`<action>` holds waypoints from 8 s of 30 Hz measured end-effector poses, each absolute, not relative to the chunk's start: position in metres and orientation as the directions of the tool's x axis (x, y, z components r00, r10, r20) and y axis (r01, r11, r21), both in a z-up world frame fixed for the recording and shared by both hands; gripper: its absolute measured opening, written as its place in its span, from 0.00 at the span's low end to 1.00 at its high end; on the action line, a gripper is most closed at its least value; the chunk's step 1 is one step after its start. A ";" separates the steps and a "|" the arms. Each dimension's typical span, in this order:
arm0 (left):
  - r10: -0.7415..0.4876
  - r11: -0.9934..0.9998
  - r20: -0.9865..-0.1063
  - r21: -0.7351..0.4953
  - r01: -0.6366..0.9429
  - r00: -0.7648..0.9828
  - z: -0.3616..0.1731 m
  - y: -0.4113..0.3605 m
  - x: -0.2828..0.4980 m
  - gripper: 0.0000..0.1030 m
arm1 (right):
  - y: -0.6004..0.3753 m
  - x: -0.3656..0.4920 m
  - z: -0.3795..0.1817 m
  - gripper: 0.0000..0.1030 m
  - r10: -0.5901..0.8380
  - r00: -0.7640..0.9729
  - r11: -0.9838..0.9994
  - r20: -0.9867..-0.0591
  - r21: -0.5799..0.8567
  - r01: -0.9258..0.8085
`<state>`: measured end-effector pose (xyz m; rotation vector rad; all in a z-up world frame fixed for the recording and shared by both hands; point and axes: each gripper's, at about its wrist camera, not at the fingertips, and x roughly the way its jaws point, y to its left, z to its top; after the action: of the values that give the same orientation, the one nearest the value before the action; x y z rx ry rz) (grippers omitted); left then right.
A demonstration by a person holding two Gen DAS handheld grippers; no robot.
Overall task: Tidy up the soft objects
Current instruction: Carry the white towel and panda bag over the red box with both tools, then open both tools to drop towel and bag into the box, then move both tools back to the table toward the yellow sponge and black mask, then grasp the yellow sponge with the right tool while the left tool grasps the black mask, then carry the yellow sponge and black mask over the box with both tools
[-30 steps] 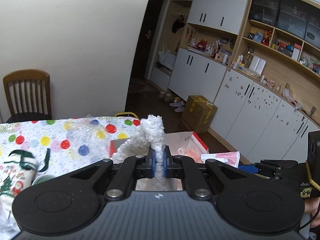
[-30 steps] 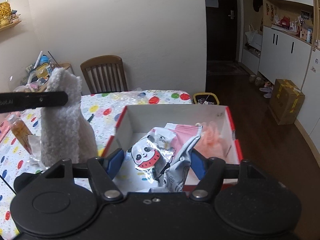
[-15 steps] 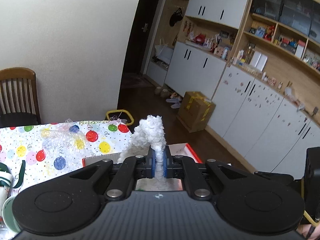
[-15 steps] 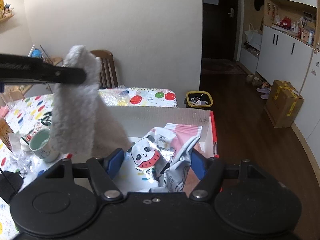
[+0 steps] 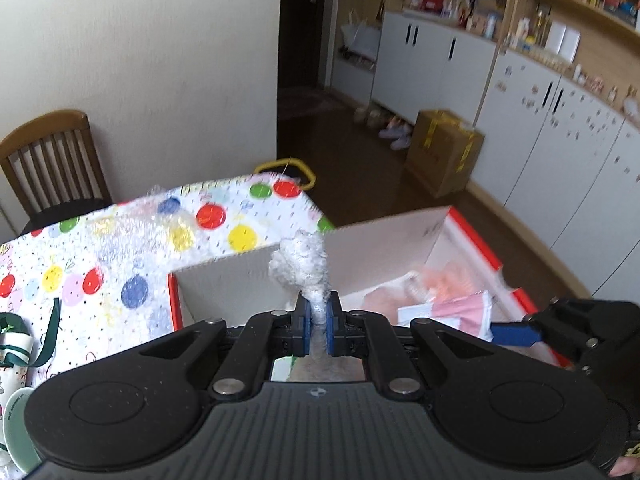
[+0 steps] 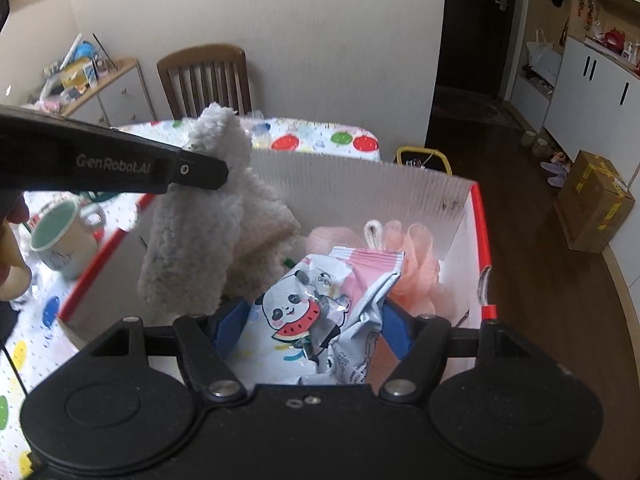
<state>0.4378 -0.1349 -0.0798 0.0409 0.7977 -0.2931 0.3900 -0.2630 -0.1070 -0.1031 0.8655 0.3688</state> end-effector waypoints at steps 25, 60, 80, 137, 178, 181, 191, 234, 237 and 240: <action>-0.119 0.970 -0.860 0.007 0.244 0.497 -0.146 -0.149 0.460 0.09 | -0.268 0.402 -0.139 0.74 0.240 0.551 0.916 -0.799 -0.001 -0.400; -0.187 0.979 -0.735 -0.086 0.184 0.652 -0.071 -0.109 0.386 0.73 | -0.286 0.346 -0.065 0.99 0.333 0.661 0.914 -0.673 0.056 -0.402; -0.247 0.969 -0.610 -0.173 0.177 0.753 -0.021 -0.053 0.297 0.98 | -0.262 0.295 -0.016 1.00 0.441 0.679 0.889 -0.587 0.183 -0.420; -0.158 0.984 -0.755 -0.172 0.041 0.636 -0.166 0.235 0.190 1.00 | 0.007 0.417 -0.160 0.60 0.129 0.403 0.804 -0.906 -0.142 -0.577; -0.141 0.989 -0.770 -0.131 0.062 0.623 -0.184 0.220 0.199 0.18 | -0.017 0.354 -0.144 0.38 0.242 0.410 0.908 -0.880 0.057 -0.414; -0.149 0.989 -0.756 -0.127 0.081 0.637 -0.176 0.215 0.197 0.16 | -0.027 0.338 -0.135 0.38 0.280 0.437 0.916 -0.855 0.102 -0.388; -0.177 0.984 -0.679 -0.115 0.135 0.712 -0.138 0.194 0.188 0.13 | -0.057 0.285 -0.093 0.37 0.365 0.537 0.914 -0.760 0.184 -0.360; -0.389 0.916 -0.529 -0.131 0.380 0.754 -0.030 -0.054 0.301 0.09 | -0.311 0.330 -0.027 0.37 0.267 0.702 0.964 -0.660 0.198 -0.180; -0.407 0.905 -0.553 -0.135 0.403 0.728 -0.036 -0.068 0.316 0.09 | -0.317 0.339 -0.036 0.37 0.266 0.678 0.964 -0.685 0.196 -0.180; -0.415 0.898 -0.569 -0.133 0.419 0.710 -0.043 -0.081 0.327 0.09 | -0.319 0.346 -0.046 0.37 0.262 0.652 0.965 -0.711 0.182 -0.189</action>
<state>0.3267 -0.0815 -0.0430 0.0064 0.6300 -0.4623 0.3460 -0.3189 -0.0458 0.0944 0.8217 0.2564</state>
